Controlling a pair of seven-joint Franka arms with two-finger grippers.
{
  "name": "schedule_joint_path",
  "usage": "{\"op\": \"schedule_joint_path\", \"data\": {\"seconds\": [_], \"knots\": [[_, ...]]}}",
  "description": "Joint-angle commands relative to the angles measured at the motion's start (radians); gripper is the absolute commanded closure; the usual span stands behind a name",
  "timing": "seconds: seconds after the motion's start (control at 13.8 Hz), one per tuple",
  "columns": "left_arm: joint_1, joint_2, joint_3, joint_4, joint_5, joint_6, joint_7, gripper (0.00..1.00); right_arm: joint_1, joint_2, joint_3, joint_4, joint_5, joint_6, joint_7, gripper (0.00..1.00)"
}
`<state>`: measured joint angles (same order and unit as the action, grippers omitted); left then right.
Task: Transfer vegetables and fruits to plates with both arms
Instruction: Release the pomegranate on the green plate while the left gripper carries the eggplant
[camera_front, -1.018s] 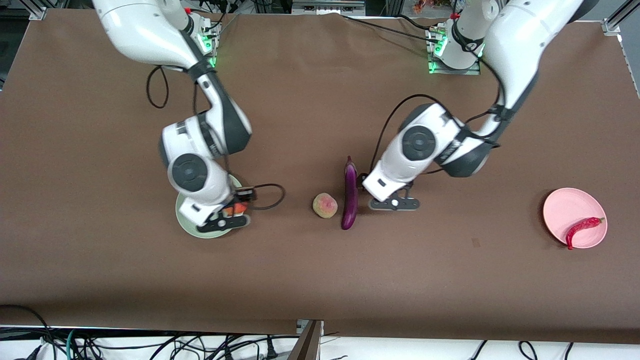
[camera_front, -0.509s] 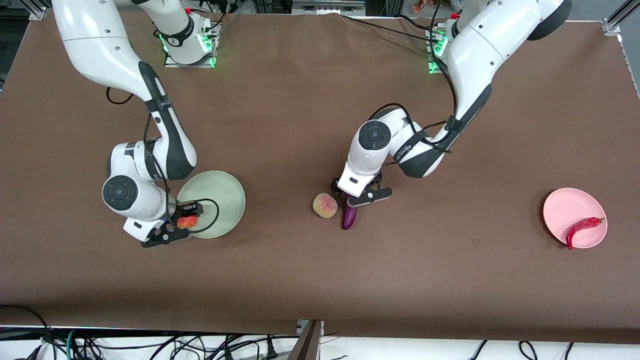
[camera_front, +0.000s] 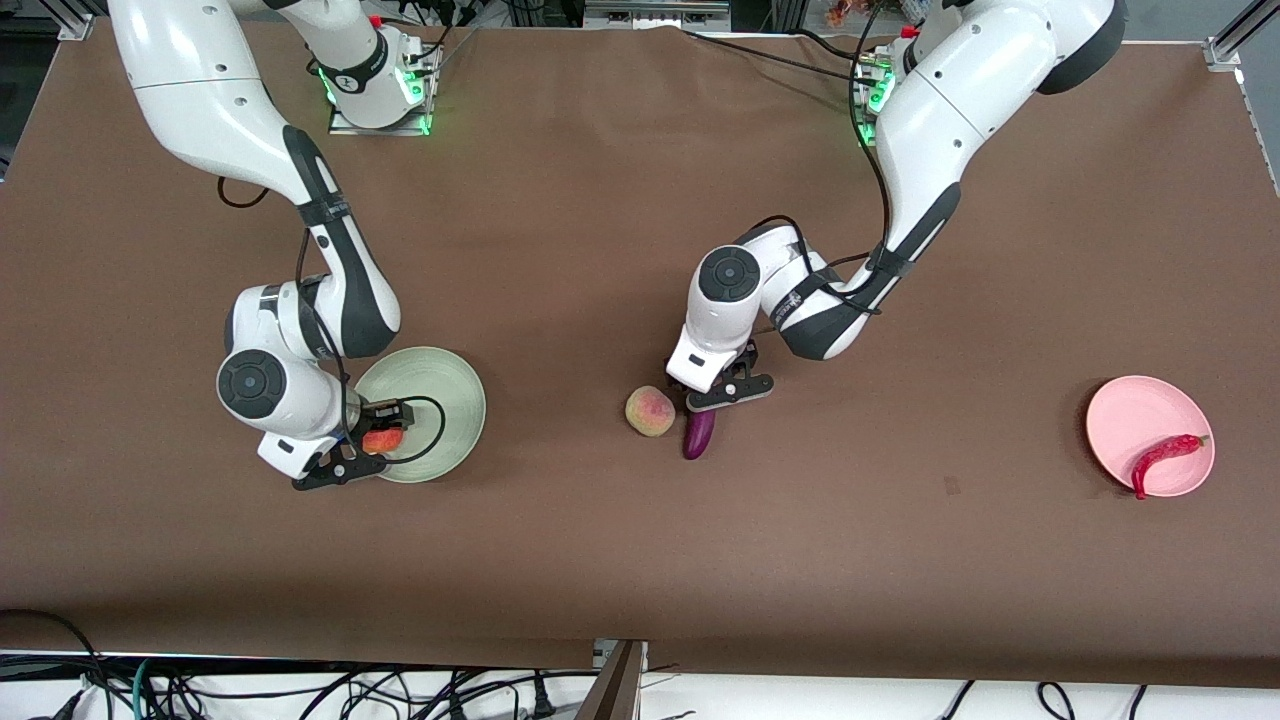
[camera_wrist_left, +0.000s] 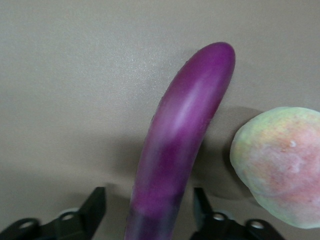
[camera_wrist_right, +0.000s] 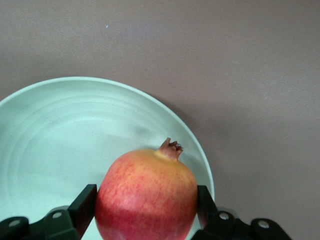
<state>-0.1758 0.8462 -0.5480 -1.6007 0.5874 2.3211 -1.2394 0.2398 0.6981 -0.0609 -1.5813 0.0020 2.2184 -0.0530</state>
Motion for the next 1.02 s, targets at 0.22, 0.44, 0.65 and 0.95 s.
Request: {"op": "schedule_joint_path", "data": {"seconds": [0.22, 0.44, 0.65, 0.95], "knots": [[0.002, -0.027, 0.013, 0.002, 0.029, -0.047, -0.011, 0.94, 0.001, -0.032, 0.007, -0.006, 0.039, 0.000, 0.010, 0.01], [0.047, -0.097, 0.000, 0.050, 0.009, -0.268, 0.114, 0.94, 0.009, -0.046, 0.038, 0.059, 0.107, -0.067, 0.039, 0.00], [0.122, -0.173, -0.015, 0.079, -0.040, -0.489, 0.398, 0.94, 0.094, -0.037, 0.038, 0.145, 0.107, -0.128, 0.183, 0.00], [0.316, -0.248, -0.007, 0.088, -0.053, -0.667, 0.838, 0.94, 0.260, 0.056, 0.033, 0.271, 0.096, -0.094, 0.430, 0.00]]}}
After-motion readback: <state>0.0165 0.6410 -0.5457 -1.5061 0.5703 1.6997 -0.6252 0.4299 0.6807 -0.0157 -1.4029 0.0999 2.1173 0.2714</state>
